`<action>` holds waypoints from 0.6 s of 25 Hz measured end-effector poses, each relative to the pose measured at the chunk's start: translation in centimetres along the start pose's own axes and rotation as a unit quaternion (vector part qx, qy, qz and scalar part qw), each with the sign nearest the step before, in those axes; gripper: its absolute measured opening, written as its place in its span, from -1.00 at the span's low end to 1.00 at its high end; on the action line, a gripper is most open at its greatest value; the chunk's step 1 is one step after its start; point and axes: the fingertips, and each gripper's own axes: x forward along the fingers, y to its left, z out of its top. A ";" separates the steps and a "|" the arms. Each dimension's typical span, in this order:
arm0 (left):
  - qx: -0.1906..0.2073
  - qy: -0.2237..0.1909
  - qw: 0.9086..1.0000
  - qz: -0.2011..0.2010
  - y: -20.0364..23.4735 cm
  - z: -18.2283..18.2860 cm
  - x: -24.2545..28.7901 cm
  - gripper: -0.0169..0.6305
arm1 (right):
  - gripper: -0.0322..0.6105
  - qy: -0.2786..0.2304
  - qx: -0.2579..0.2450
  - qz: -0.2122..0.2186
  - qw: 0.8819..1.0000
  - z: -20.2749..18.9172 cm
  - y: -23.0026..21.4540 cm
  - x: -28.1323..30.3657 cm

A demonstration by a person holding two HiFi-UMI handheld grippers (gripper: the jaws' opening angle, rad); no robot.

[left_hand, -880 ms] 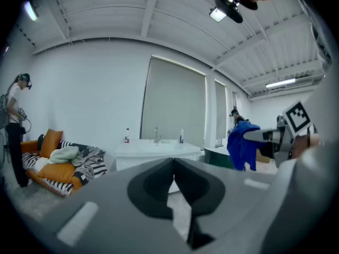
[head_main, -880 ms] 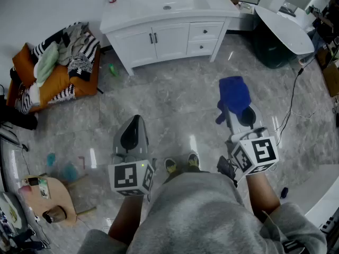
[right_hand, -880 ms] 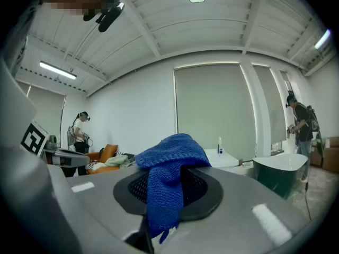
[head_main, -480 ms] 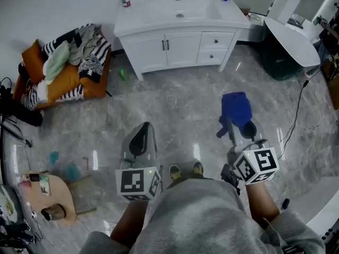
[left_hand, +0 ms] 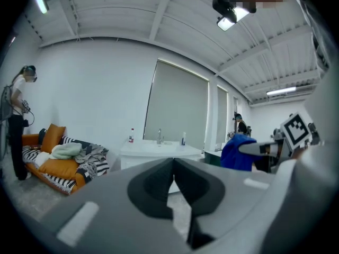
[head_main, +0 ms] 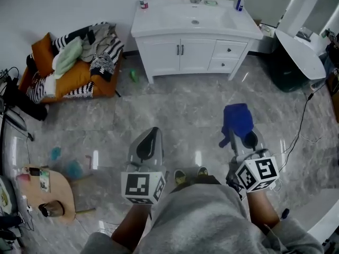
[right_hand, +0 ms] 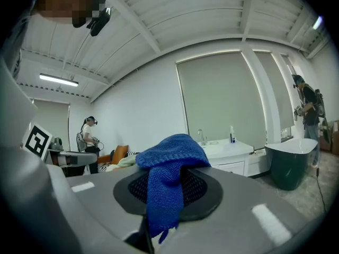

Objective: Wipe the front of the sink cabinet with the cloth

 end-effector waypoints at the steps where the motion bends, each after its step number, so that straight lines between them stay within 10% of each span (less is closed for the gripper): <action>1: -0.001 -0.001 1.000 0.000 0.3 0.0 -0.1 -0.92 | -0.65 0.000 -0.001 0.001 1.000 0.0 0.4 0.1; 15: -0.007 -0.012 1.000 -0.026 0.9 0.2 2.4 -0.91 | -0.65 -0.015 0.006 -0.008 1.000 -0.5 -0.1 2.5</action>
